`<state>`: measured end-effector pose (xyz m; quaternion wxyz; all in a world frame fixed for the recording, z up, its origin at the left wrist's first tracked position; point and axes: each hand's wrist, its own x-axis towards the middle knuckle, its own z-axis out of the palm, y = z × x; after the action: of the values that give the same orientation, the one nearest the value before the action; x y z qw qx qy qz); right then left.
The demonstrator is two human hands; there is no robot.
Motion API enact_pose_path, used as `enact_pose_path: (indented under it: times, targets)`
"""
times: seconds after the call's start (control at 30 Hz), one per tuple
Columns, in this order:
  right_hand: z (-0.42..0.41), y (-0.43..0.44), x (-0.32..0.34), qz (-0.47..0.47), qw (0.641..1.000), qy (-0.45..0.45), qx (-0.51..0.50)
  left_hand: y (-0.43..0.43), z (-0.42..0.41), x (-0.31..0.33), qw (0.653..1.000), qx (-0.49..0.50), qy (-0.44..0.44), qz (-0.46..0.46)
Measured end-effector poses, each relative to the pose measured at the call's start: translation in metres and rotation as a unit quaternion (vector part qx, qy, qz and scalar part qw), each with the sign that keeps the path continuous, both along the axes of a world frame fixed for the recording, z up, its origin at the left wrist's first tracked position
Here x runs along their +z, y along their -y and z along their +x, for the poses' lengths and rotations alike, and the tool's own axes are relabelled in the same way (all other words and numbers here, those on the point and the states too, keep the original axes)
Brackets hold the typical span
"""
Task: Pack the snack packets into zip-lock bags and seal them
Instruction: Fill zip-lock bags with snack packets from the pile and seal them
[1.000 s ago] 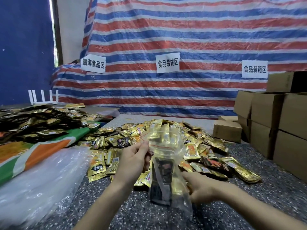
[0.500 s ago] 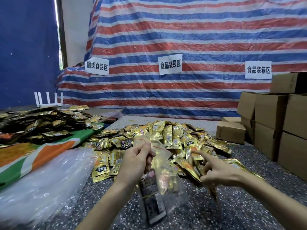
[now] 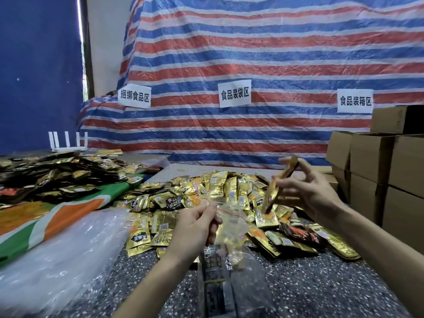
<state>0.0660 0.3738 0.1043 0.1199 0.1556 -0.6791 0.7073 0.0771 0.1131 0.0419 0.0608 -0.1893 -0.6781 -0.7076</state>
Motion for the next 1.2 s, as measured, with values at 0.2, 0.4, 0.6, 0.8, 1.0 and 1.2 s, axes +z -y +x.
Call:
enact_pose_path:
  times: [0.2,0.4,0.6,0.8,1.0,1.2]
  targets:
    - [-0.008,0.040,0.025,-0.044,0.996,-0.044,0.057,-0.006,0.004,0.006,0.999,-0.033,-0.016,-0.026]
    - [0.000,0.059,0.010,0.123,0.983,0.030,0.135,-0.008,0.004,0.012,0.998,-0.032,-0.032,0.047]
    - [0.010,0.058,-0.003,0.202,0.955,0.046,0.211,-0.013,0.000,0.015,0.994,-0.036,-0.038,0.095]
    - [0.019,0.065,0.000,0.398,0.915,-0.037,0.063,-0.016,-0.006,0.012,0.992,-0.035,-0.058,0.108]
    - [0.017,0.058,-0.006,0.433,0.899,0.047,-0.042,-0.018,-0.006,0.005,0.995,-0.027,-0.089,0.044]
    - [0.017,0.047,-0.008,0.372,0.928,0.017,-0.027,0.010,-0.018,-0.010,0.974,0.187,-0.128,0.001]
